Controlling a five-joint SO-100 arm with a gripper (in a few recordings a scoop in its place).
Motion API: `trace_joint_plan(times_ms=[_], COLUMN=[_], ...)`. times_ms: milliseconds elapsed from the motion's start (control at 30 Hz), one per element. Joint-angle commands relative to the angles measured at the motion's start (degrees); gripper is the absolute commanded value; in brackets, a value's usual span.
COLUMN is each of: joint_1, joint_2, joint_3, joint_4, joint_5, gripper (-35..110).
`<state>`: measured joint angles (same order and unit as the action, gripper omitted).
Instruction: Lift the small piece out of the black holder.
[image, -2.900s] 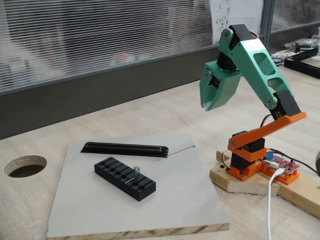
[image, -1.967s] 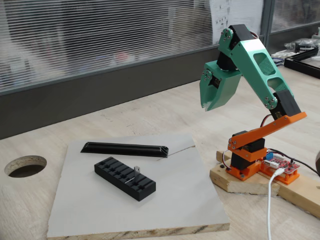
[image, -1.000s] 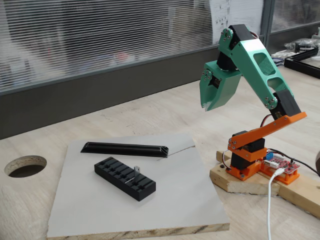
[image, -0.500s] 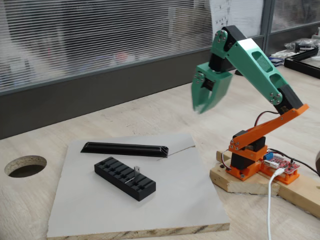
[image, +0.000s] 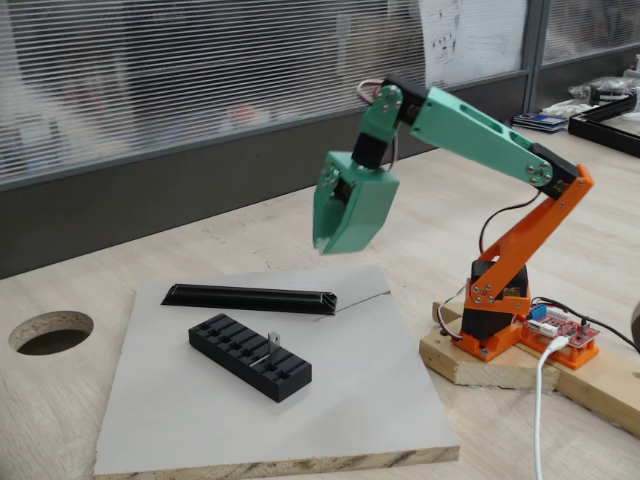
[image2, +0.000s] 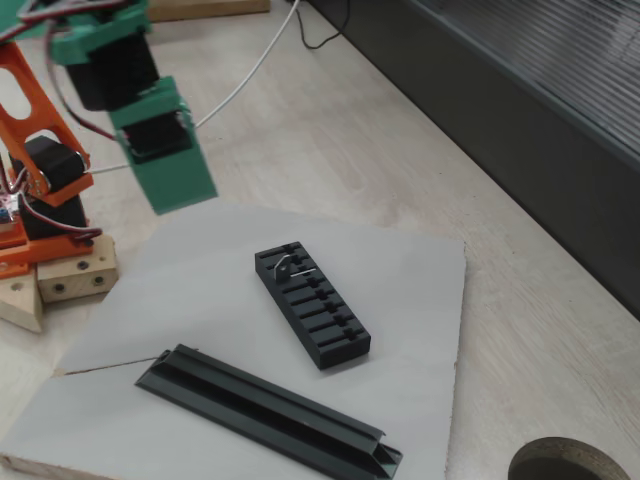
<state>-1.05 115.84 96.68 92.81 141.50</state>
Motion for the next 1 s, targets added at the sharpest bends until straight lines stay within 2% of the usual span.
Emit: trace_joint_plan(times_ms=[0,400,567,733,967], joint_1=[-5.62,-6.59,-6.59,-6.59,-6.86], joint_2=[-3.78,-9.05,-13.62,-15.91,-18.63], joint_3=[-0.70,-0.62,-0.62,-0.26,0.70], joint_4=[-0.35,-0.79,-10.37,-20.48,-21.27], joint_5=[2.20,1.49,1.41,1.41,1.41], gripper=[8,8,10,19,31])
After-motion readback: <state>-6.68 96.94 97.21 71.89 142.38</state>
